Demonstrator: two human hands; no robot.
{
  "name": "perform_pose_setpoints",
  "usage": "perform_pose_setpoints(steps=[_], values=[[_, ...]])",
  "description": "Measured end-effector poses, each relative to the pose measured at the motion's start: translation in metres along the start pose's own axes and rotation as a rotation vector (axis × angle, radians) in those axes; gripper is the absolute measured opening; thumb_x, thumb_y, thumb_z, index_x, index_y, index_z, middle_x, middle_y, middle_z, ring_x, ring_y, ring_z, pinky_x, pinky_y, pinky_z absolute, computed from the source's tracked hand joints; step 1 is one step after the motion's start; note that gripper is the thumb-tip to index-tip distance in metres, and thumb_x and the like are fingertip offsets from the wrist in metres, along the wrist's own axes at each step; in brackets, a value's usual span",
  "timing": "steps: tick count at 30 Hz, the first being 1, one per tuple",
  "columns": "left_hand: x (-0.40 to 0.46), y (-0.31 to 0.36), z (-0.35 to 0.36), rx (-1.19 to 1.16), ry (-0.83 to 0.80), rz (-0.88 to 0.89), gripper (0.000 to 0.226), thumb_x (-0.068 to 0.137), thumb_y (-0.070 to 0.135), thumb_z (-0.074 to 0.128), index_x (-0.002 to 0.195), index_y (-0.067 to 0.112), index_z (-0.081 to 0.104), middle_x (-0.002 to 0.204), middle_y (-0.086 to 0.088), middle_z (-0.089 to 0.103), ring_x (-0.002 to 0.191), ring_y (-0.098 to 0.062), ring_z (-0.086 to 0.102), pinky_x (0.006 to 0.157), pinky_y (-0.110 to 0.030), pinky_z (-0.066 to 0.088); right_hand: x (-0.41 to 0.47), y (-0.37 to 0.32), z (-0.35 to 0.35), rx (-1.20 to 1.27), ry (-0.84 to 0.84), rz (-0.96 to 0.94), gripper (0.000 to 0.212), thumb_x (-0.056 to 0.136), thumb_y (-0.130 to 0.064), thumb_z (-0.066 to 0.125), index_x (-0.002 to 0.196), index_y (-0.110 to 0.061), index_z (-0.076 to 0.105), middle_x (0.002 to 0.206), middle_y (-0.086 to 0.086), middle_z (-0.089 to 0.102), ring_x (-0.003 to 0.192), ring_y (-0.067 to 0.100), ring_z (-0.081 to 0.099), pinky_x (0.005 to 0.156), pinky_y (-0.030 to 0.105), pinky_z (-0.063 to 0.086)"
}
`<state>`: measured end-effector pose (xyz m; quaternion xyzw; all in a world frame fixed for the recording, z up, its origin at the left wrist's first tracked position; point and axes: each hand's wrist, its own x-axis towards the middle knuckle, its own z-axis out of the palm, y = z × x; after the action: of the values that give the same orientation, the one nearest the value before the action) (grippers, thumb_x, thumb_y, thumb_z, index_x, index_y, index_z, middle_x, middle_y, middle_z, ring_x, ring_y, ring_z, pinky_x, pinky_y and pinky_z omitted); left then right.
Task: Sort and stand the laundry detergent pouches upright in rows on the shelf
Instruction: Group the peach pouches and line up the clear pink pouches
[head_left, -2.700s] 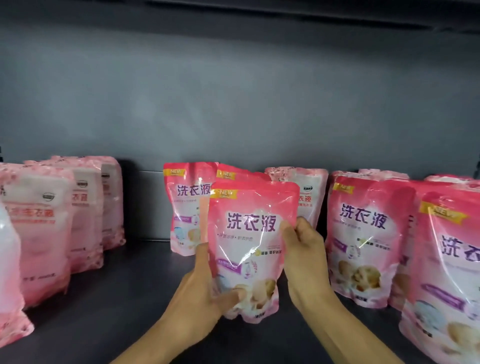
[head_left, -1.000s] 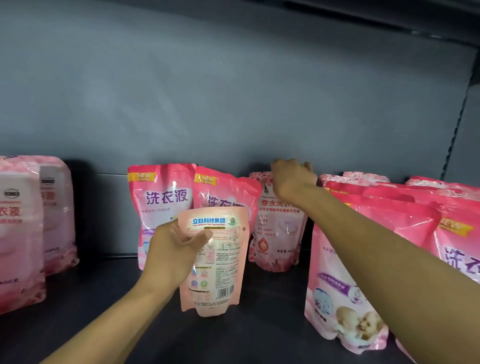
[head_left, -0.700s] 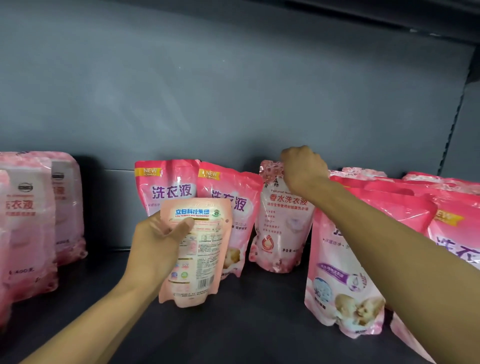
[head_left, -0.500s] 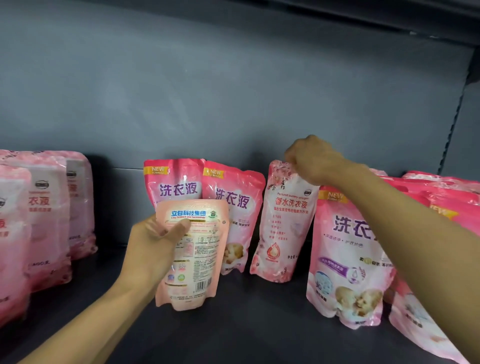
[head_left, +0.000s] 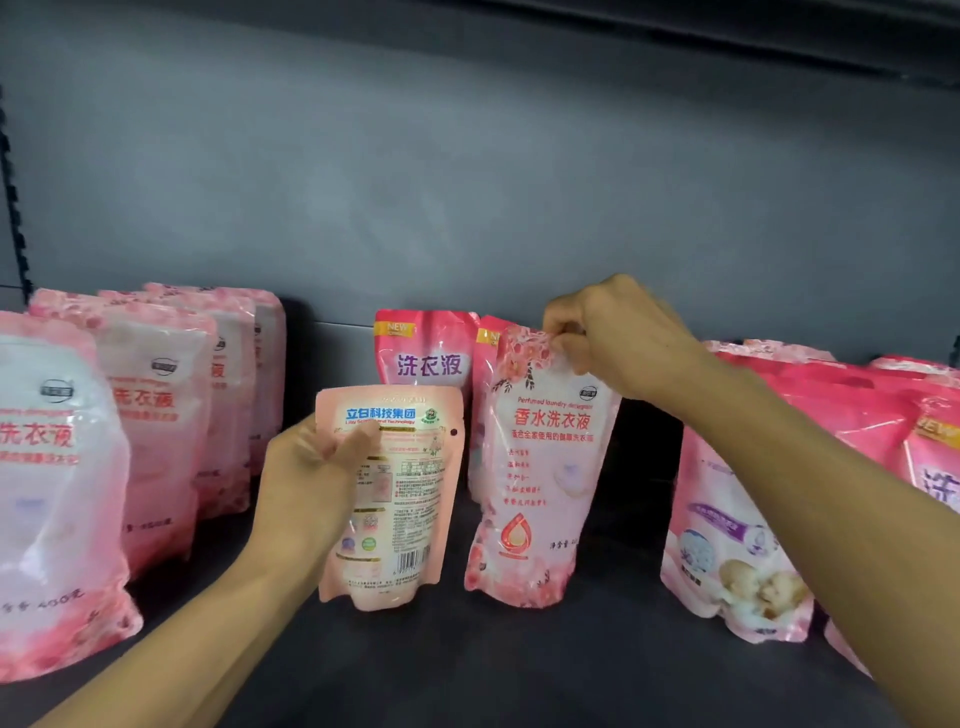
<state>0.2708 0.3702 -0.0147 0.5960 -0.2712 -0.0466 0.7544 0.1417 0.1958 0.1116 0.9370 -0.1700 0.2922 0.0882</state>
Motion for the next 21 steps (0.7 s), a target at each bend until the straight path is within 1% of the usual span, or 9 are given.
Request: perform_pose_setpoints(steps=[2, 4, 6, 8, 13, 15, 17, 19, 21], values=[[-0.003, 0.002, -0.012, 0.008, 0.011, -0.001, 0.015, 0.094, 0.014, 0.055, 0.088, 0.012, 0.069, 0.08, -0.002, 0.075, 0.072, -0.02, 0.073, 0.065, -0.037, 0.056, 0.003, -0.016, 0.001, -0.03, 0.022, -0.044, 0.017, 0.086, -0.009, 0.053, 0.085, -0.02, 0.065, 0.081, 0.003, 0.061, 0.085, 0.03, 0.057, 0.068, 0.031, 0.043], [-0.006, 0.003, -0.023, 0.016, 0.025, -0.011, 0.017, 0.094, 0.015, 0.054, 0.087, 0.012, 0.069, 0.079, -0.003, 0.075, 0.072, -0.022, 0.073, 0.067, -0.039, 0.056, 0.004, -0.03, 0.006, -0.058, 0.055, -0.075, 0.021, 0.087, -0.005, 0.053, 0.092, -0.02, 0.067, 0.081, 0.0, 0.057, 0.085, 0.028, 0.059, 0.066, 0.03, 0.04], [-0.008, 0.003, -0.033, 0.027, 0.042, -0.013, 0.018, 0.094, 0.015, 0.053, 0.085, 0.013, 0.069, 0.079, -0.003, 0.075, 0.072, -0.022, 0.073, 0.067, -0.04, 0.056, 0.006, -0.04, 0.012, -0.075, 0.089, -0.101, 0.024, 0.086, -0.001, 0.053, 0.091, -0.02, 0.067, 0.083, 0.001, 0.062, 0.082, 0.027, 0.06, 0.063, 0.029, 0.038], [-0.009, 0.002, -0.041, 0.033, 0.058, -0.011, 0.019, 0.095, 0.015, 0.052, 0.085, 0.013, 0.068, 0.079, -0.003, 0.075, 0.072, -0.023, 0.073, 0.066, -0.04, 0.057, 0.005, -0.047, 0.017, -0.064, 0.124, -0.112, 0.023, 0.084, 0.001, 0.052, 0.087, -0.018, 0.066, 0.083, 0.004, 0.065, 0.079, 0.027, 0.061, 0.062, 0.03, 0.043], [-0.011, 0.002, -0.047, 0.011, 0.065, -0.015, 0.023, 0.096, 0.016, 0.05, 0.084, 0.016, 0.069, 0.077, -0.002, 0.075, 0.072, -0.022, 0.072, 0.067, -0.041, 0.056, 0.0, -0.051, 0.027, -0.062, 0.197, -0.1, 0.018, 0.088, -0.005, 0.052, 0.09, -0.017, 0.065, 0.087, 0.003, 0.067, 0.078, 0.026, 0.06, 0.065, 0.032, 0.048], [-0.014, 0.003, -0.047, -0.009, 0.069, -0.016, 0.023, 0.097, 0.016, 0.048, 0.086, 0.015, 0.068, 0.074, 0.001, 0.075, 0.066, -0.017, 0.072, 0.063, -0.035, 0.054, -0.004, -0.05, 0.029, 0.008, 0.179, -0.094, 0.018, 0.089, -0.009, 0.052, 0.099, -0.016, 0.065, 0.097, 0.003, 0.066, 0.085, 0.026, 0.062, 0.071, 0.037, 0.052], [-0.018, 0.006, -0.046, -0.031, 0.064, -0.016, 0.024, 0.098, 0.015, 0.046, 0.087, 0.015, 0.067, 0.073, 0.002, 0.075, 0.064, -0.014, 0.071, 0.057, -0.03, 0.052, -0.012, -0.052, 0.03, 0.091, 0.193, -0.097, 0.029, 0.088, -0.009, 0.057, 0.116, -0.017, 0.06, 0.113, 0.004, 0.06, 0.087, 0.024, 0.063, 0.076, 0.039, 0.053], [-0.022, 0.009, -0.045, -0.051, 0.045, -0.005, 0.024, 0.098, 0.015, 0.046, 0.086, 0.013, 0.067, 0.073, 0.002, 0.075, 0.064, -0.013, 0.072, 0.053, -0.026, 0.053, -0.025, -0.058, 0.026, 0.202, 0.306, -0.094, 0.035, 0.086, -0.01, 0.063, 0.12, -0.016, 0.058, 0.117, 0.002, 0.057, 0.08, 0.017, 0.063, 0.075, 0.031, 0.053], [-0.028, 0.015, -0.042, -0.068, 0.018, 0.01, 0.025, 0.098, 0.014, 0.046, 0.085, 0.012, 0.067, 0.072, 0.001, 0.074, 0.063, -0.013, 0.071, 0.05, -0.023, 0.053, -0.041, -0.072, 0.02, 0.357, 0.358, -0.077, 0.026, 0.085, -0.014, 0.066, 0.111, -0.017, 0.062, 0.104, -0.003, 0.062, 0.074, 0.009, 0.06, 0.069, 0.016, 0.046]])
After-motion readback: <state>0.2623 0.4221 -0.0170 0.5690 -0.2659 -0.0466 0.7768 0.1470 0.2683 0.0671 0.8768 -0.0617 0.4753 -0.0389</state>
